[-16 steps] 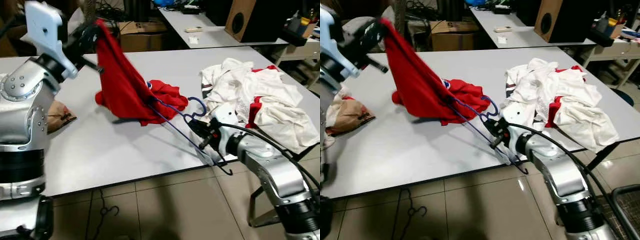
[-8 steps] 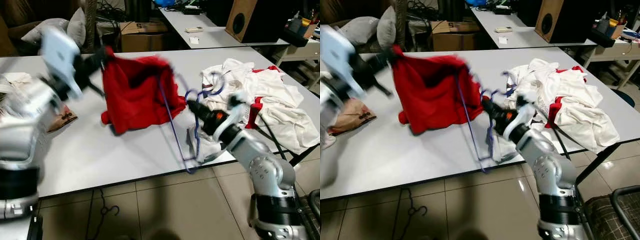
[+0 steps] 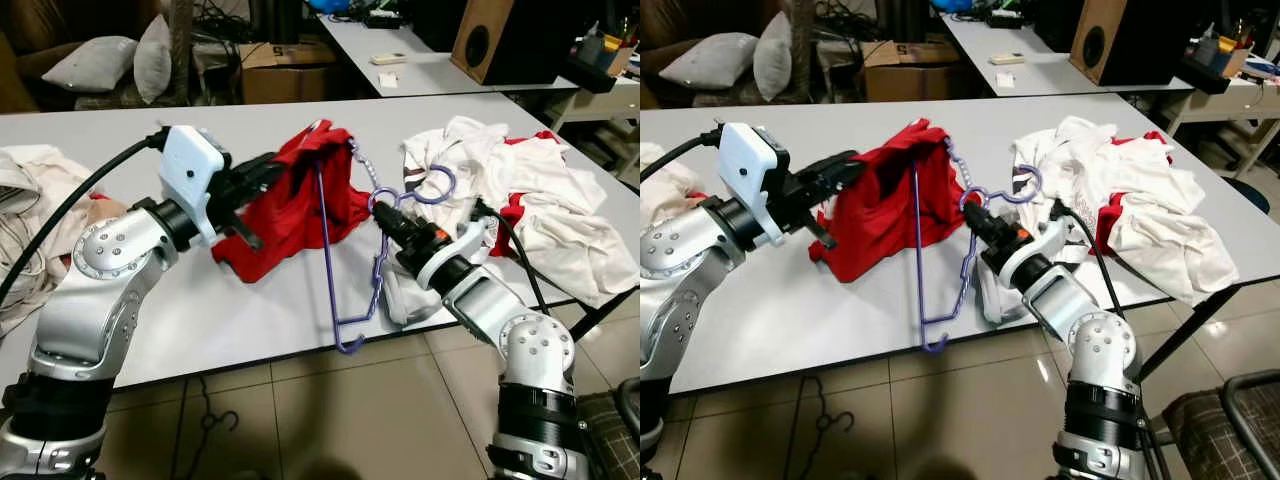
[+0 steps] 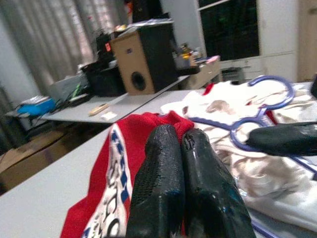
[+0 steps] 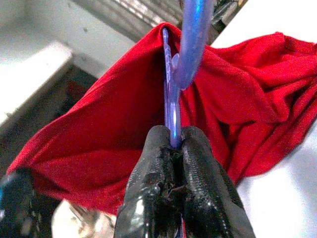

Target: Hang hanger

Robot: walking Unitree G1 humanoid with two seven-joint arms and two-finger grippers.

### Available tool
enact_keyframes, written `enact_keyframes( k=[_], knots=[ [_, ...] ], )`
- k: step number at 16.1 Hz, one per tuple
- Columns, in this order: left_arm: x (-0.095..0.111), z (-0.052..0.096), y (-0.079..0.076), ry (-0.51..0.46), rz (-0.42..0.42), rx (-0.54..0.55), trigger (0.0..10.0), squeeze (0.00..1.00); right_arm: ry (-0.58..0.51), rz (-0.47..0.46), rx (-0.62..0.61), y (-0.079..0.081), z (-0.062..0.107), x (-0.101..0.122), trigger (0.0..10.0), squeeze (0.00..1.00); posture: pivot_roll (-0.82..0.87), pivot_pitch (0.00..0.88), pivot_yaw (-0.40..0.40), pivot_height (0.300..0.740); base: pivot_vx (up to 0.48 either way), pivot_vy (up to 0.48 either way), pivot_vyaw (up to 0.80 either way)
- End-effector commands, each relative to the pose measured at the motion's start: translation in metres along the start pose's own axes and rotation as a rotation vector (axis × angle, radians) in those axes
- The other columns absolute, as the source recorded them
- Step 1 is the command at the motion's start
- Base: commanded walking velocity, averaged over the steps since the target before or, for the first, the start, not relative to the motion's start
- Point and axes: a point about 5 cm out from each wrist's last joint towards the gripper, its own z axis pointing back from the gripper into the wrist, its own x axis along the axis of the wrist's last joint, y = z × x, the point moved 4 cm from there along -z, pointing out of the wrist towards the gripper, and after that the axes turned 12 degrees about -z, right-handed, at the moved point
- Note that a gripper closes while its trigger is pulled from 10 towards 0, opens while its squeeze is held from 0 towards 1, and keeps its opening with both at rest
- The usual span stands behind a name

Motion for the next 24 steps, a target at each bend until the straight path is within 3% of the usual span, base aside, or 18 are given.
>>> enact_keyframes(
  k=[1,2,4,5,6,7,8,9,11,15,17,20,22,23,24],
  knots=[
    [-0.005,0.000,-0.010,0.029,-0.004,-0.063,0.0,0.00,-0.023,-0.029,0.031,0.009,-0.002,0.007,10.0,0.00,-0.02,0.000,-0.033,0.740,0.000,0.000,0.00],
    [-0.024,0.005,-0.025,0.118,0.001,-0.141,0.0,0.00,-0.045,-0.065,0.040,0.012,-0.007,0.010,10.0,0.00,-0.03,0.000,-0.024,0.740,0.000,0.000,0.00],
    [-0.047,0.006,-0.043,0.205,-0.012,-0.187,0.0,0.00,-0.049,-0.126,0.029,0.010,-0.017,0.008,10.0,0.00,-0.04,0.000,-0.020,0.740,0.000,0.000,0.00],
    [-0.050,0.002,-0.047,0.202,-0.007,-0.169,0.0,0.00,0.016,-0.091,-0.013,0.005,-0.023,-0.004,10.0,0.00,-0.04,0.000,-0.015,0.740,0.000,0.000,0.00],
    [-0.040,-0.004,-0.043,0.151,0.001,-0.138,0.0,0.00,0.097,0.013,-0.057,0.000,-0.026,-0.018,10.0,0.00,-0.04,0.000,-0.013,0.740,0.000,0.000,0.00],
    [-0.022,-0.010,-0.031,0.066,0.011,-0.068,0.0,0.00,0.217,0.186,-0.132,-0.011,-0.026,-0.037,10.0,0.00,-0.04,0.000,-0.019,0.740,0.000,0.000,0.00],
    [-0.014,-0.011,-0.023,0.033,0.006,-0.027,0.0,0.00,0.258,0.240,-0.167,-0.018,-0.024,-0.043,10.0,0.00,-0.04,0.000,-0.019,0.740,0.000,0.000,0.00],
    [-0.007,-0.009,-0.006,0.021,-0.032,0.044,0.0,0.00,0.281,0.257,-0.206,-0.027,-0.021,-0.046,10.0,0.00,-0.03,0.000,-0.025,0.740,0.000,0.000,0.00],
    [-0.002,0.001,0.011,0.020,-0.088,0.084,0.0,0.00,0.287,0.254,-0.220,-0.032,-0.017,-0.045,10.0,0.00,-0.03,0.000,-0.035,0.740,0.000,0.000,0.00],
    [0.027,0.007,-0.002,-0.132,-0.074,-0.020,0.0,0.00,0.290,0.213,-0.166,-0.030,-0.021,-0.043,10.0,0.00,-0.01,0.000,-0.042,0.740,0.000,0.000,0.00],
    [0.025,0.009,-0.015,-0.112,-0.056,-0.114,0.0,0.00,0.191,0.109,-0.122,-0.023,-0.028,-0.030,10.0,0.00,0.00,0.000,-0.048,0.740,0.000,0.000,0.00],
    [-0.014,0.022,-0.036,0.081,-0.051,-0.230,0.0,0.00,0.052,-0.032,-0.047,-0.009,-0.037,-0.003,10.0,0.00,0.00,0.000,-0.048,0.740,0.000,0.000,0.00],
    [-0.034,0.025,-0.030,0.173,-0.068,-0.168,0.0,0.00,-0.025,-0.064,-0.020,-0.003,-0.041,0.013,10.0,0.00,0.01,0.000,-0.051,0.740,0.000,0.000,0.00],
    [-0.050,0.029,-0.029,0.232,-0.063,-0.143,0.0,0.00,-0.123,-0.105,-0.015,-0.001,-0.043,0.031,10.0,0.00,0.01,0.000,-0.052,0.740,0.000,0.000,0.00],
    [-0.053,0.030,-0.031,0.241,-0.054,-0.151,0.0,0.00,-0.154,-0.118,-0.015,-0.001,-0.044,0.037,10.0,0.00,0.01,0.000,-0.052,0.740,0.000,0.000,0.00]
  ],
)
